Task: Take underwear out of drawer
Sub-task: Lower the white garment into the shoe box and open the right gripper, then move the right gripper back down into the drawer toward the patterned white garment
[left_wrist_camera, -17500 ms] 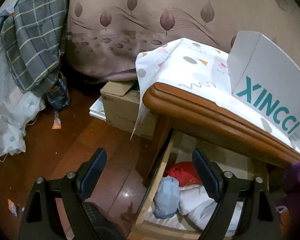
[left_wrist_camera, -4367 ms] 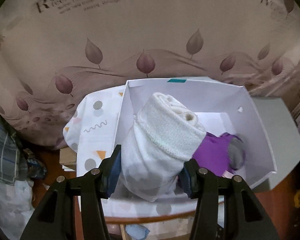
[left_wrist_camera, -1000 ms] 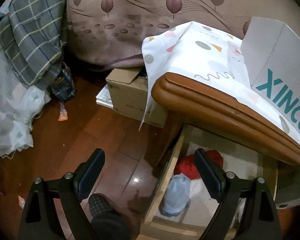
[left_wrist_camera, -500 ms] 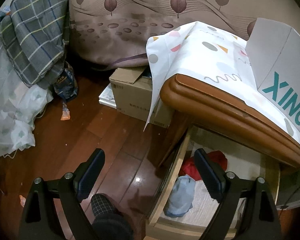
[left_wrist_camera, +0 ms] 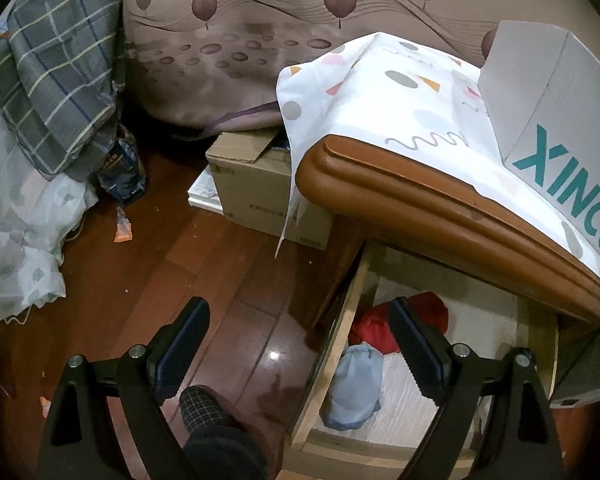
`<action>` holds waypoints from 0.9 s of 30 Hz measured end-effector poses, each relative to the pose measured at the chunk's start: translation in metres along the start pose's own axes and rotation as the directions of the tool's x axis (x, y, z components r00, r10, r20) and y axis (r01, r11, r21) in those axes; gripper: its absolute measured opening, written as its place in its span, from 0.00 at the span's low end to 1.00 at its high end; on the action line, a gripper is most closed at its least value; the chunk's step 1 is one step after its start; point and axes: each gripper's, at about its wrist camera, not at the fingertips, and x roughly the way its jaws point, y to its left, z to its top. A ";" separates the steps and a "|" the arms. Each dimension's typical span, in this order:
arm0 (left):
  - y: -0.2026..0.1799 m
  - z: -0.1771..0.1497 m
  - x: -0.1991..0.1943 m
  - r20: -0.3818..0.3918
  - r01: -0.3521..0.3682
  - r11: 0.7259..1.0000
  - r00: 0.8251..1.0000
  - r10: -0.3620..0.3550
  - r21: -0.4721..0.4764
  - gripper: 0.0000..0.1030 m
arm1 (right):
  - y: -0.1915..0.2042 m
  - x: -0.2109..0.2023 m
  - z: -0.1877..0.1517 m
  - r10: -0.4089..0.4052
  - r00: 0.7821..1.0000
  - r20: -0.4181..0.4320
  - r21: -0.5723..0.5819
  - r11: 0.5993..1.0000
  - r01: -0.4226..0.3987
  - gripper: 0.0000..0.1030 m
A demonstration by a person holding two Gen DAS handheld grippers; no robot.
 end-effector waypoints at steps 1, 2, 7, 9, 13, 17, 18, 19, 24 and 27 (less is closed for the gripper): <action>0.000 -0.001 -0.001 0.002 0.005 1.000 1.000 -0.005 0.002 0.86 | 0.000 -0.003 0.000 -0.009 1.000 0.006 -0.007 1.000 0.009 0.60; -0.001 -0.001 -0.001 0.003 0.003 1.000 1.000 -0.003 0.006 0.86 | -0.001 -0.007 -0.001 -0.012 1.000 0.012 -0.009 1.000 0.012 0.60; -0.005 -0.005 -0.002 0.004 0.011 1.000 1.000 -0.011 0.022 0.86 | -0.011 -0.037 -0.010 0.017 0.999 0.038 0.012 1.000 -0.017 0.61; -0.006 -0.005 -0.002 0.004 0.009 1.000 1.000 -0.009 0.029 0.86 | -0.009 -0.053 -0.013 0.009 0.999 0.052 0.001 1.000 -0.009 0.61; -0.006 -0.005 -0.002 0.004 0.006 0.999 1.000 -0.006 0.033 0.86 | -0.011 -0.085 -0.023 0.027 0.996 0.088 -0.024 0.999 -0.025 0.61; -0.006 -0.005 -0.002 0.007 0.007 0.999 1.000 -0.007 0.033 0.86 | -0.006 -0.117 -0.046 0.074 0.993 0.097 -0.056 0.996 -0.069 0.61; -0.007 -0.005 -0.002 0.004 0.005 0.999 1.000 -0.005 0.034 0.86 | -0.005 -0.124 -0.055 0.088 0.992 0.088 -0.068 0.994 -0.082 0.61; -0.006 -0.005 -0.002 0.003 0.006 0.999 1.000 -0.007 0.034 0.86 | -0.003 -0.128 -0.062 0.092 0.993 0.079 -0.076 0.993 -0.086 0.61; -0.003 -0.007 -0.006 0.008 0.008 0.999 1.000 -0.008 0.035 0.86 | 0.006 -0.138 -0.112 0.136 0.991 0.021 -0.118 0.984 -0.132 0.61; 0.001 -0.008 -0.008 0.011 0.006 0.999 1.000 -0.006 0.035 0.86 | 0.009 -0.124 -0.143 0.151 0.987 -0.048 -0.112 0.981 -0.156 0.61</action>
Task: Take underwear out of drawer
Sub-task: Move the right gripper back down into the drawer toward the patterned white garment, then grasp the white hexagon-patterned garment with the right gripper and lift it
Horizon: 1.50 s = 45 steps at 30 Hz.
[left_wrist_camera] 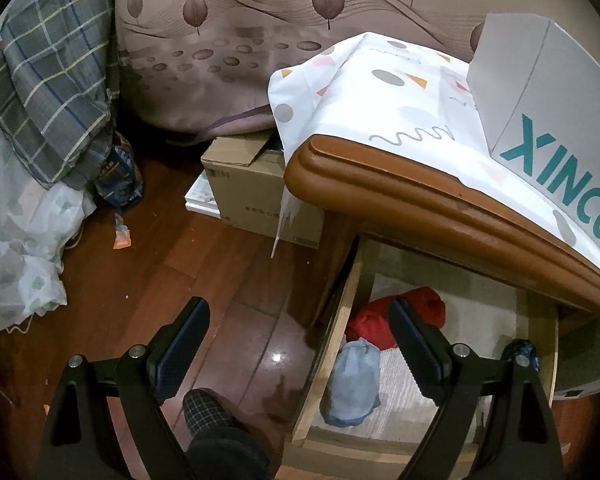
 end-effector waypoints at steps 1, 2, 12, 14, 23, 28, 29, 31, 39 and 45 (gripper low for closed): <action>0.002 0.000 -0.001 0.000 0.001 1.000 1.000 -0.001 -0.003 0.86 | 0.000 0.007 -0.009 0.006 1.000 -0.022 0.005 1.000 -0.006 0.61; 0.001 0.001 0.000 0.000 0.001 1.000 1.000 -0.001 -0.006 0.86 | 0.000 0.019 -0.022 0.018 0.998 -0.057 0.011 1.000 -0.017 0.61; 0.002 0.003 0.004 -0.021 0.003 1.000 1.000 -0.004 -0.016 0.86 | -0.014 0.148 -0.093 0.024 0.934 -0.355 0.127 0.992 0.023 0.62; 0.000 0.003 0.005 -0.024 0.000 1.000 1.000 0.000 -0.009 0.86 | -0.017 0.164 -0.096 0.012 0.927 -0.376 0.136 0.990 0.042 0.65; -0.001 0.003 0.008 -0.033 0.001 1.000 0.999 -0.002 -0.014 0.86 | -0.012 0.253 -0.108 -0.109 0.814 -0.570 0.015 0.990 0.143 0.74; 0.000 0.002 0.009 -0.045 -0.002 1.000 0.999 0.001 -0.016 0.86 | -0.009 0.282 -0.115 -0.129 0.761 -0.635 -0.018 0.988 0.153 0.77; 0.000 0.002 0.010 -0.049 0.000 1.000 0.999 -0.001 -0.016 0.86 | -0.010 0.287 -0.116 -0.123 0.752 -0.647 -0.014 0.989 0.150 0.77; 0.000 0.002 0.011 -0.055 0.001 1.000 0.999 -0.002 -0.015 0.86 | -0.011 0.296 -0.117 -0.159 0.730 -0.665 -0.055 0.985 0.164 0.78; -0.002 0.000 0.014 -0.064 -0.008 1.000 0.998 0.008 -0.004 0.86 | -0.016 0.324 -0.126 -0.210 0.666 -0.715 -0.139 0.977 0.159 0.81; -0.003 -0.003 0.016 -0.075 -0.016 1.000 0.997 0.017 0.012 0.86 | -0.009 0.337 -0.133 -0.273 0.631 -0.727 -0.230 0.961 0.152 0.84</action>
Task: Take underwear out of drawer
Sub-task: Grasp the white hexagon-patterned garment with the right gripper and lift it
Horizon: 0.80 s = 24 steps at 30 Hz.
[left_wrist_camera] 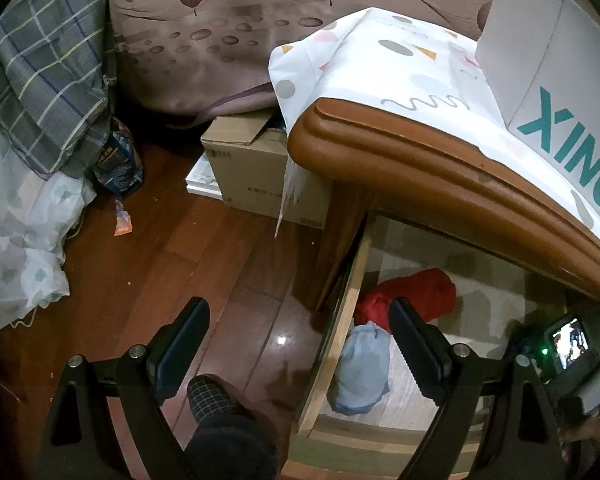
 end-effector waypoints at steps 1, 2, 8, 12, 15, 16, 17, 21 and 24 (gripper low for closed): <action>0.000 0.000 0.000 -0.002 -0.001 1.000 1.000 0.001 0.002 0.86 | 0.003 0.002 0.001 -0.022 1.000 -0.007 -0.018 1.000 0.022 0.85; 0.000 0.001 0.001 -0.002 -0.002 1.000 1.000 0.002 0.002 0.86 | 0.005 0.003 0.001 -0.031 0.999 -0.011 -0.027 0.999 0.031 0.85; 0.001 0.000 0.005 -0.017 -0.005 1.000 1.000 0.005 0.000 0.86 | 0.011 0.009 -0.002 -0.063 0.998 -0.029 -0.087 0.994 0.060 0.87; 0.003 0.001 0.005 -0.024 0.006 1.000 1.000 -0.007 -0.002 0.86 | 0.021 0.006 -0.006 -0.078 0.997 0.004 -0.103 0.992 0.078 0.74; 0.004 0.001 0.007 -0.029 0.005 1.000 1.000 -0.005 -0.005 0.86 | 0.028 -0.001 -0.021 -0.098 0.994 0.043 -0.129 0.986 0.103 0.58; 0.005 0.001 0.007 -0.031 0.004 1.000 1.000 -0.004 -0.008 0.86 | 0.029 -0.003 -0.025 -0.093 0.994 0.057 -0.131 0.986 0.100 0.53; 0.005 0.001 0.008 -0.033 0.004 1.000 0.999 -0.005 -0.010 0.86 | 0.029 -0.006 -0.031 -0.085 0.994 0.075 -0.124 0.988 0.094 0.50; 0.006 0.000 0.010 -0.040 0.015 1.000 0.999 -0.016 -0.018 0.86 | 0.025 -0.020 -0.055 -0.036 0.989 0.146 -0.083 0.995 0.048 0.40; 0.003 0.000 0.009 -0.037 0.008 1.000 0.999 -0.008 -0.008 0.86 | 0.017 -0.039 -0.071 0.030 0.969 0.244 -0.048 0.999 -0.019 0.38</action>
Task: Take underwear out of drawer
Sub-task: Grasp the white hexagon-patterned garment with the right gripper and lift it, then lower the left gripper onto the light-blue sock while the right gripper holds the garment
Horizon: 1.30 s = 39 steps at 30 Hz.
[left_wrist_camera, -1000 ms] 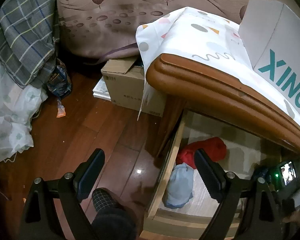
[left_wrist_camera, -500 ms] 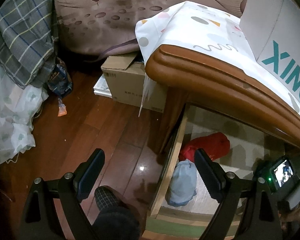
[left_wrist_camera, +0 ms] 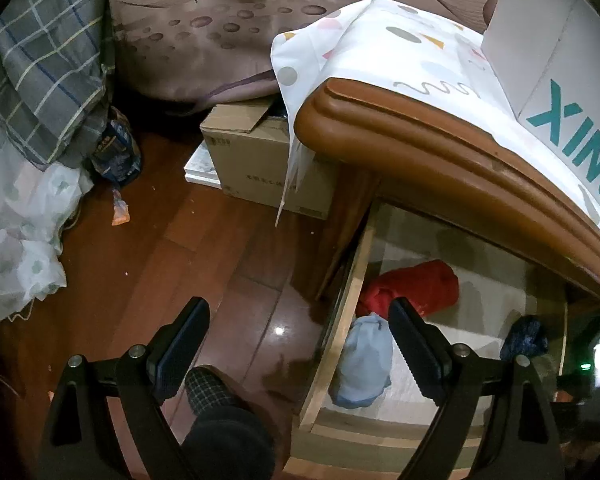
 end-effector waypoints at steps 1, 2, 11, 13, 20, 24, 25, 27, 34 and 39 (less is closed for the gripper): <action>0.000 0.000 0.000 0.000 0.003 1.000 1.000 -0.003 0.001 0.86 | -0.005 -0.006 -0.002 0.018 0.999 0.030 0.015 1.000 -0.019 0.37; -0.001 -0.002 0.000 0.000 0.008 1.000 1.000 -0.008 0.000 0.86 | -0.008 -0.016 -0.007 0.051 0.995 0.081 0.038 0.998 -0.055 0.37; -0.015 -0.009 0.011 -0.051 0.035 0.998 0.998 -0.032 0.053 0.86 | -0.032 -0.077 -0.043 0.158 0.889 0.430 0.172 0.952 -0.252 0.37; -0.021 -0.011 0.015 -0.069 0.040 0.996 0.997 -0.034 0.077 0.86 | -0.043 -0.081 -0.047 0.166 0.859 0.484 0.194 0.937 -0.290 0.37; -0.042 -0.021 0.029 -0.158 0.105 0.988 0.984 -0.087 0.110 0.86 | -0.071 -0.076 -0.057 0.240 0.753 0.613 0.228 0.858 -0.459 0.37; -0.058 -0.029 0.031 -0.207 0.149 0.981 0.971 -0.121 0.125 0.86 | -0.070 -0.054 -0.052 0.286 0.771 0.568 0.262 0.826 -0.499 0.37; -0.061 -0.031 0.033 -0.229 0.174 0.978 0.963 -0.145 0.113 0.86 | -0.069 -0.052 -0.051 0.293 0.772 0.564 0.263 0.822 -0.504 0.37; -0.065 -0.032 0.036 -0.243 0.194 0.977 0.955 -0.168 0.086 0.86 | -0.069 -0.054 -0.051 0.310 0.761 0.570 0.254 0.814 -0.522 0.37; -0.069 -0.038 0.055 -0.330 0.185 0.982 0.929 -0.167 0.025 0.86 | -0.079 -0.073 -0.061 0.297 0.703 0.646 0.233 0.800 -0.553 0.37; -0.073 -0.041 0.070 -0.375 0.154 0.987 0.913 -0.158 -0.041 0.84 | -0.088 -0.071 -0.063 0.334 0.681 0.652 0.240 0.761 -0.603 0.37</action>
